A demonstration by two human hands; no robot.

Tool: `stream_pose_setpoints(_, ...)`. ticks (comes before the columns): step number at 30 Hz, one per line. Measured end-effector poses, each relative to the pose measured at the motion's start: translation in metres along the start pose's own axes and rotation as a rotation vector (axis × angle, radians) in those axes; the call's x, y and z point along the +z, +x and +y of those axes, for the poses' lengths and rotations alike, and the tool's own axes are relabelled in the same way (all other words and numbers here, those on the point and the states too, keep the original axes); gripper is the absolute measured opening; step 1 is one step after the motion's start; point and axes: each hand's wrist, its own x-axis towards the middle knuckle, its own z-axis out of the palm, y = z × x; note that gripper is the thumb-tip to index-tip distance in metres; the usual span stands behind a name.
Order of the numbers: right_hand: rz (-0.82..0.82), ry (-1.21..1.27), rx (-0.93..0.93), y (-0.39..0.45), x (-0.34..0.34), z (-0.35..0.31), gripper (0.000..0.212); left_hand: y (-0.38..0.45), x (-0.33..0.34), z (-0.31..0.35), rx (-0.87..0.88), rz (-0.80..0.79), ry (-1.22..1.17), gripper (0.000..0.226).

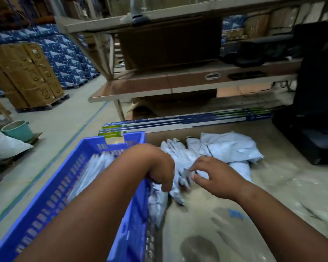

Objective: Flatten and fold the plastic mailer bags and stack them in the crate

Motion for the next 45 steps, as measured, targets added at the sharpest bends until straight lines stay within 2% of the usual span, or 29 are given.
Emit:
stream_pose_setpoints(2, -0.056, -0.015, 0.055, -0.027, -0.011, 0.028, 0.028, 0.027, -0.001, 0.031, -0.014, -0.108, 0.100, 0.026)
stream_pose_setpoints(5, -0.132, -0.105, 0.187, -0.062, -0.021, 0.063, 0.033, 0.059, -0.004, 0.074, -0.020, -0.283, 0.027, 0.035)
stream_pose_setpoints(8, -0.144, -0.303, 0.292, -0.086, -0.018, 0.098, 0.045, 0.078, -0.004, 0.103, 0.239, -0.472, -0.343, 0.040)
stream_pose_setpoints(10, -0.148, -0.404, 0.352, -0.097, -0.008, 0.121, 0.048, 0.095, 0.006, 0.111, 0.442, -0.499, -0.819, 0.037)
stream_pose_setpoints(12, -0.174, -0.426, 0.395, -0.104, 0.005, 0.141, 0.059, 0.115, 0.024, 0.117, 0.535, -0.335, -1.307, 0.037)
stream_pose_setpoints(13, -0.188, -0.428, 0.407, -0.105, 0.011, 0.149, 0.064, 0.123, 0.035, 0.123, 0.496, -0.189, -1.496, 0.037)
stream_pose_setpoints(15, -0.186, -0.454, 0.406, -0.104, 0.020, 0.163, 0.067, 0.135, 0.059, 0.138, 0.282, 0.121, -1.758, 0.037)
stream_pose_setpoints(17, -0.144, -0.479, 0.405, -0.098, 0.026, 0.175, 0.063, 0.140, 0.083, 0.150, 0.067, 0.311, -1.870, 0.037)
stream_pose_setpoints(20, -0.083, -0.486, 0.387, -0.089, 0.031, 0.193, 0.050, 0.136, 0.108, 0.158, -0.137, 0.425, -1.900, 0.029)
stream_pose_setpoints(23, -0.020, -0.438, 0.348, -0.085, 0.027, 0.202, 0.030, 0.124, 0.117, 0.160, -0.253, 0.520, -1.765, 0.022)
stream_pose_setpoints(27, 0.053, -0.332, 0.296, -0.093, 0.013, 0.208, 0.018, 0.118, 0.125, 0.161, -0.133, 0.754, -1.131, 0.030)
stream_pose_setpoints(30, 0.126, -0.230, 0.205, -0.106, -0.008, 0.198, 0.009, 0.121, 0.124, 0.170, 0.003, 0.828, -0.650, 0.015)
stream_pose_setpoints(32, 0.133, -0.178, 0.098, -0.116, -0.026, 0.183, 0.010, 0.128, 0.124, 0.179, 0.059, 0.880, -0.334, 0.051)
stream_pose_setpoints(34, 0.122, -0.135, 0.012, -0.124, -0.042, 0.164, 0.013, 0.133, 0.119, 0.192, 0.126, 0.971, -0.165, 0.085)
stream_pose_setpoints(35, 0.111, -0.104, -0.013, -0.127, -0.048, 0.155, 0.013, 0.135, 0.115, 0.198, 0.158, 1.010, -0.140, 0.091)
stream_pose_setpoints(36, 0.103, -0.060, -0.025, -0.128, -0.055, 0.146, 0.013, 0.136, 0.109, 0.204, 0.189, 1.045, -0.163, 0.088)
stream_pose_setpoints(37, 0.104, -0.006, -0.029, -0.128, -0.060, 0.137, 0.015, 0.138, 0.105, 0.207, 0.213, 1.060, -0.235, 0.075)
stream_pose_setpoints(39, 0.138, 0.117, 0.000, -0.128, -0.068, 0.126, 0.017, 0.139, 0.097, 0.208, 0.224, 1.055, -0.479, 0.031)
stream_pose_setpoints(40, 0.158, 0.178, 0.037, -0.129, -0.069, 0.124, 0.017, 0.140, 0.095, 0.206, 0.233, 1.022, -0.641, 0.019)
stream_pose_setpoints(42, 0.179, 0.234, 0.143, -0.134, -0.068, 0.125, 0.024, 0.138, 0.098, 0.199, 0.244, 0.937, -0.954, 0.018)
stream_pose_setpoints(45, 0.168, 0.231, 0.325, -0.146, -0.059, 0.133, 0.044, 0.122, 0.112, 0.182, 0.245, 0.801, -1.299, 0.010)
